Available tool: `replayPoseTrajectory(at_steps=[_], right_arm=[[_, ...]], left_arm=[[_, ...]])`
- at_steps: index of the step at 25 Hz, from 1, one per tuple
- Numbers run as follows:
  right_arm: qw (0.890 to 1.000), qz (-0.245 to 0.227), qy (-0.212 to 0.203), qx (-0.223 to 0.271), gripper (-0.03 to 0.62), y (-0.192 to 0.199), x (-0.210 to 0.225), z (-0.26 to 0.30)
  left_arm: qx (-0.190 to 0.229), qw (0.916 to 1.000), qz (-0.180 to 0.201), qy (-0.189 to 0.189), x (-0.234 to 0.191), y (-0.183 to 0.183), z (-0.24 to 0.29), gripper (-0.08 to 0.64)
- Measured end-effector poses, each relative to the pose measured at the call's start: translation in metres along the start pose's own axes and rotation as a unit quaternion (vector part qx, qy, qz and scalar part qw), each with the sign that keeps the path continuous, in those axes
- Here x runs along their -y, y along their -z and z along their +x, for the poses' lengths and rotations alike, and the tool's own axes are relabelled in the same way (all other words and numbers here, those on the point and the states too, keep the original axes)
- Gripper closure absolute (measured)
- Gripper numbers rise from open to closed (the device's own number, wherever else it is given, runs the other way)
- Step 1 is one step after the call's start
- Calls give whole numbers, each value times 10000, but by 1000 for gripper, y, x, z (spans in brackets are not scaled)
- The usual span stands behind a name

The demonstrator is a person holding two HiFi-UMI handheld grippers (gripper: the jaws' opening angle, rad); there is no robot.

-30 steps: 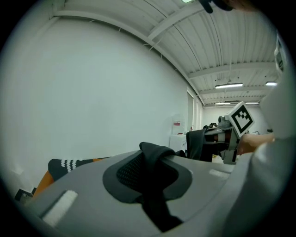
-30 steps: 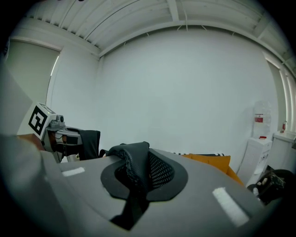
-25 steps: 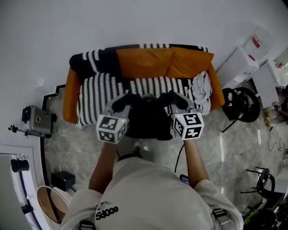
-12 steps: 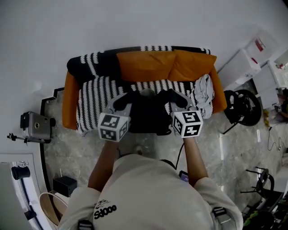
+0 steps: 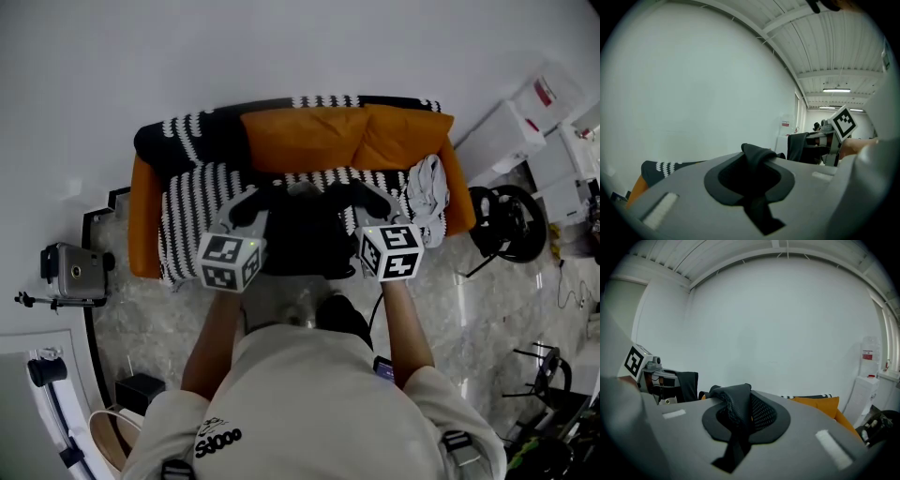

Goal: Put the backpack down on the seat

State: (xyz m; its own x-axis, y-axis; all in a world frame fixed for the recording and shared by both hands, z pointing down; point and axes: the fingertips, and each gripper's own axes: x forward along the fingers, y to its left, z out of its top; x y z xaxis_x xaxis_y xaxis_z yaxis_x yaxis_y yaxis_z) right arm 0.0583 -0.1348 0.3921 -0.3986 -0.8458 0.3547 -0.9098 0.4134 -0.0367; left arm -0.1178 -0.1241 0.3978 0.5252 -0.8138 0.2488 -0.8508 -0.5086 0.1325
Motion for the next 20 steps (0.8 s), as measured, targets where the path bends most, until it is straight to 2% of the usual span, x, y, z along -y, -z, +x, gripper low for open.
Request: replayPoseTrajectory(at_steps=[10,20], right_arm=[[9997,-54,-171,-185,572,8,17,34],[9988,24,-329,-365,572,16,43,78]], left_arm=[[-59,9997,-169,-154,-18,11,30,517],[-330,9986,-293,-279,-33,24,73,517]])
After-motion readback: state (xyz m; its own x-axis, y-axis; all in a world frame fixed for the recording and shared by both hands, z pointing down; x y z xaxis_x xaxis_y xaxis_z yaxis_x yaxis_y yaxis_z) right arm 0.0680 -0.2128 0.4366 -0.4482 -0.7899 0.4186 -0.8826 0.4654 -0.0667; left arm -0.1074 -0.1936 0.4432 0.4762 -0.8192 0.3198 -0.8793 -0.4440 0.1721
